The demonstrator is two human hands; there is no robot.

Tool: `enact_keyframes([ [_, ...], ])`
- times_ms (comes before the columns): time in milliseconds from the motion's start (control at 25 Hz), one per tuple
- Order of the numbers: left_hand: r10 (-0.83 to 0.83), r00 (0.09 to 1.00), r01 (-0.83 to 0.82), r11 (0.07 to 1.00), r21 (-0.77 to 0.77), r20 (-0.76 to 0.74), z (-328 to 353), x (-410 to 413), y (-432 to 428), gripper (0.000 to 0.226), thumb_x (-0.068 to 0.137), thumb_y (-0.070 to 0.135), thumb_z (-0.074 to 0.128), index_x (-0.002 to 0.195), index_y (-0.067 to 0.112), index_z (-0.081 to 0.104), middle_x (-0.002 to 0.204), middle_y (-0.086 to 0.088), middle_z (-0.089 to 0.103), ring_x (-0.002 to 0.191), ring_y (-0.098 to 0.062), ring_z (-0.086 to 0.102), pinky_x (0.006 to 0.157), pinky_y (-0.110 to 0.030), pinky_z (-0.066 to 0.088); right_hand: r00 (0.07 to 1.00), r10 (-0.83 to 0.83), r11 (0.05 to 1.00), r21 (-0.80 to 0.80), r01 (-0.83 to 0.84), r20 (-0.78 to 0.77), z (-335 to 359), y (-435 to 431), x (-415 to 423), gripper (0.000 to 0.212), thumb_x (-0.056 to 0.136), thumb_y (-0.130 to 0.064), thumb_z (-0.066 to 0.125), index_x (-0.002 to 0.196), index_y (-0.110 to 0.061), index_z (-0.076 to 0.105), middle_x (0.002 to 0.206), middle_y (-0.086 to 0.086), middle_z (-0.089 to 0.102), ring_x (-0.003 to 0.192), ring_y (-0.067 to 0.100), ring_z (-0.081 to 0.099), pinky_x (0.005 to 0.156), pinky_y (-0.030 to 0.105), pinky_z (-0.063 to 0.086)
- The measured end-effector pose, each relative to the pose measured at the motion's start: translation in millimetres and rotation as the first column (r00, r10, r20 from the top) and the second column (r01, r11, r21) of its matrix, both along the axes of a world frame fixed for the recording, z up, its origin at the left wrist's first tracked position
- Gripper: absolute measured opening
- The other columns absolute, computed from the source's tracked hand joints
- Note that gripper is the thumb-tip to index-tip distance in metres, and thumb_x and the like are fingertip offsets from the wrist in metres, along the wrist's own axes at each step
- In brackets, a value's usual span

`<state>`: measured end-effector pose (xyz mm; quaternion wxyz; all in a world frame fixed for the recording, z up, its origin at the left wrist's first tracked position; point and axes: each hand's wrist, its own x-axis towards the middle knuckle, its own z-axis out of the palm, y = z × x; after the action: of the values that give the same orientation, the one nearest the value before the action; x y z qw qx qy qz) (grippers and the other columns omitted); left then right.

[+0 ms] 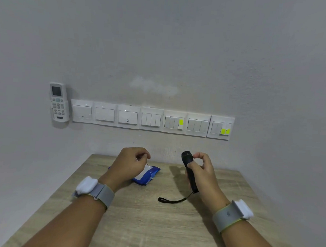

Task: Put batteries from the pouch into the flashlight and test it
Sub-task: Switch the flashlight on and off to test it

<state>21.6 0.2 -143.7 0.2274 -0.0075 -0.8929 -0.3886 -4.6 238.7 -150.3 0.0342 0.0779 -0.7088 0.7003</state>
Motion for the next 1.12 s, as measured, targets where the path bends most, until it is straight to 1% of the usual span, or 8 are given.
enact_keyframes([
  [80, -0.010, 1.000, 0.010, 1.000, -0.009, -0.015, 0.4, -1.4, -1.8, 0.026, 0.099, 0.011, 0.057, 0.096, 0.021, 0.080, 0.087, 0.016, 0.071, 0.087, -0.002, 0.066, 0.073, -0.013, 0.046, 1.000, 0.024, 1.000, 0.020, -0.023, -0.009, 0.6, 0.8, 1.0, 0.024, 0.093, -0.010, 0.056, 0.106, -0.030, 0.054, 0.077, 0.016, 0.063, 0.062, 0.027, 0.057, 0.043, 0.027, 0.043],
  [280, -0.009, 1.000, 0.009, 1.000, 0.016, -0.023, -1.1, 0.8, 0.9, 0.026, 0.099, 0.010, 0.058, 0.088, 0.022, 0.079, 0.081, 0.013, 0.071, 0.080, -0.003, 0.064, 0.069, -0.016, 0.045, 0.983, 0.181, 0.983, 0.023, -0.180, -0.039, -0.1, -1.7, 6.0, 0.027, 0.094, -0.003, 0.050, 0.104, -0.029, 0.053, 0.069, 0.016, 0.064, 0.044, 0.020, 0.052, 0.041, 0.025, 0.041],
  [440, -0.103, 0.993, 0.103, 0.995, 0.012, 0.054, -2.0, -0.3, -6.9, 0.042, 0.097, 0.015, 0.057, 0.057, 0.009, 0.047, 0.055, -0.003, 0.041, 0.054, -0.012, 0.037, 0.056, -0.026, 0.034, 0.976, 0.213, 0.975, 0.077, -0.209, -0.045, 1.3, -2.6, 8.3, 0.030, 0.094, -0.003, 0.051, 0.103, -0.032, 0.055, 0.069, 0.014, 0.065, 0.047, 0.022, 0.052, 0.043, 0.027, 0.041],
  [520, -0.153, 0.975, 0.168, 0.983, -0.079, 0.162, -4.5, 0.6, -8.1, 0.049, 0.097, 0.024, 0.059, 0.056, 0.005, 0.039, 0.056, -0.005, 0.033, 0.053, -0.015, 0.030, 0.052, -0.024, 0.032, 0.967, 0.245, 0.969, 0.061, -0.241, -0.066, 2.6, -2.1, 10.1, 0.028, 0.094, -0.004, 0.051, 0.104, -0.030, 0.054, 0.068, 0.015, 0.064, 0.046, 0.023, 0.050, 0.042, 0.026, 0.040],
  [640, -0.152, 0.973, 0.189, 0.956, -0.223, 0.174, -7.5, -1.1, -5.7, 0.046, 0.091, 0.026, 0.059, 0.058, 0.011, 0.031, 0.054, 0.002, 0.023, 0.053, -0.014, 0.023, 0.051, -0.029, 0.022, 0.951, 0.302, 0.953, 0.056, -0.299, -0.069, 3.7, -1.5, 12.5, 0.025, 0.091, -0.006, 0.051, 0.107, -0.025, 0.053, 0.067, 0.017, 0.062, 0.044, 0.023, 0.046, 0.042, 0.026, 0.037],
  [800, -0.147, 0.979, 0.175, 0.961, -0.215, 0.140, -6.9, -3.9, -8.5, 0.046, 0.091, 0.025, 0.058, 0.059, 0.013, 0.028, 0.051, 0.004, 0.022, 0.050, -0.012, 0.021, 0.050, -0.027, 0.019, 0.926, 0.373, 0.926, 0.082, -0.368, -0.056, 4.4, -1.5, 18.3, 0.027, 0.088, -0.011, 0.053, 0.113, -0.020, 0.052, 0.069, 0.019, 0.058, 0.054, 0.029, 0.042, 0.046, 0.030, 0.034],
  [960, -0.162, 0.976, 0.189, 0.961, -0.203, 0.142, -9.5, -3.8, -7.8, 0.049, 0.093, 0.022, 0.059, 0.056, 0.015, 0.029, 0.048, 0.007, 0.023, 0.048, -0.011, 0.023, 0.048, -0.023, 0.021, 0.922, 0.384, 0.920, 0.098, -0.379, -0.044, 5.3, -2.4, 19.3, 0.030, 0.082, -0.017, 0.054, 0.112, -0.022, 0.052, 0.068, 0.019, 0.058, 0.049, 0.024, 0.042, 0.043, 0.027, 0.034],
  [1120, -0.159, 0.978, 0.186, 0.956, -0.227, 0.135, -8.9, -5.3, -7.7, 0.050, 0.094, 0.025, 0.059, 0.054, 0.015, 0.030, 0.048, 0.006, 0.024, 0.047, -0.011, 0.023, 0.047, -0.023, 0.024, 0.928, 0.371, 0.925, 0.095, -0.367, -0.031, 3.8, -0.2, 17.5, 0.026, 0.089, -0.013, 0.053, 0.113, -0.024, 0.053, 0.069, 0.018, 0.060, 0.049, 0.025, 0.044, 0.044, 0.028, 0.036],
])
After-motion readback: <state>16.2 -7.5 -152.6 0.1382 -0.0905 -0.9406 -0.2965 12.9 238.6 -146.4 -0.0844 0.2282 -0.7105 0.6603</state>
